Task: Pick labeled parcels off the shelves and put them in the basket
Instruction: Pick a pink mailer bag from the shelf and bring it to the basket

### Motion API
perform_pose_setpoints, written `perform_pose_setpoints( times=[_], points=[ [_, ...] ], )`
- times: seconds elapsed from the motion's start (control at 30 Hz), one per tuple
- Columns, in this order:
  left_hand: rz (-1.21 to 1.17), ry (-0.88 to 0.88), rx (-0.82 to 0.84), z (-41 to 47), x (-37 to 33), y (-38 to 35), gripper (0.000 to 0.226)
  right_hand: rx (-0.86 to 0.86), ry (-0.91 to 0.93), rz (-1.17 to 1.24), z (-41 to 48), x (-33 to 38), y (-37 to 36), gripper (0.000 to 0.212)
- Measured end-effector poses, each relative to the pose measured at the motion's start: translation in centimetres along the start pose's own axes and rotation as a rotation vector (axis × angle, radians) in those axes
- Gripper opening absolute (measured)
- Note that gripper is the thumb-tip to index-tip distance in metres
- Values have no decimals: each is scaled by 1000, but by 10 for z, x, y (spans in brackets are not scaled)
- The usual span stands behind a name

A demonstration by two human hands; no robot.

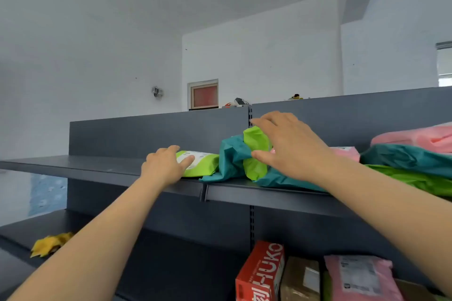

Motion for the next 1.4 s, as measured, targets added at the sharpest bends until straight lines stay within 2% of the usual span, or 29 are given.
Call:
perform_pose_setpoints(
  times=[0.13,0.23,0.4,0.6,0.7,0.83,0.93,1.07,1.17,1.27,1.33,1.4],
  points=[
    [21,134,129,16,34,-16,79,39,-24,-28,18,5,-13,67],
    [13,134,213,25,48,-31,85,71,-11,-59,33,15,-25,71],
    [-97,-9,157,31,36,-29,75,146,37,-142,48,30,-43,74],
    [-262,-22,59,19,29,-22,62,262,98,-264,56,41,-68,75],
    [-289,-25,31,13,25,-18,61,292,161,-405,57,46,-77,65],
    [-320,-55,13,5,17,-14,60,265,225,-545,54,53,-78,38],
    [-335,-78,2,-3,10,-11,59,275,82,-425,53,40,-70,23],
    [-338,-89,14,-9,1,-14,59,138,-113,-256,50,6,-42,2],
    [-330,-93,18,-11,-7,-17,59,18,-222,-153,43,-21,-21,10],
    [-310,-106,10,-12,-18,-19,56,-126,-339,-73,38,-51,-3,7],
    [-313,-99,0,-12,-22,-19,54,-194,-450,7,34,-75,7,4],
    [-311,-88,-4,-12,-24,-18,52,-241,-575,110,29,-100,14,11]
  ],
)
Point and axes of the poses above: each hand's wrist, its own z-axis towards the middle knuckle, its own y-axis out of the back of the hand, x = y × z, the point moved 9 cm from there along z, towards the middle knuckle, and after that the axes turned 1 degree about -x, right-handed, at the moved point
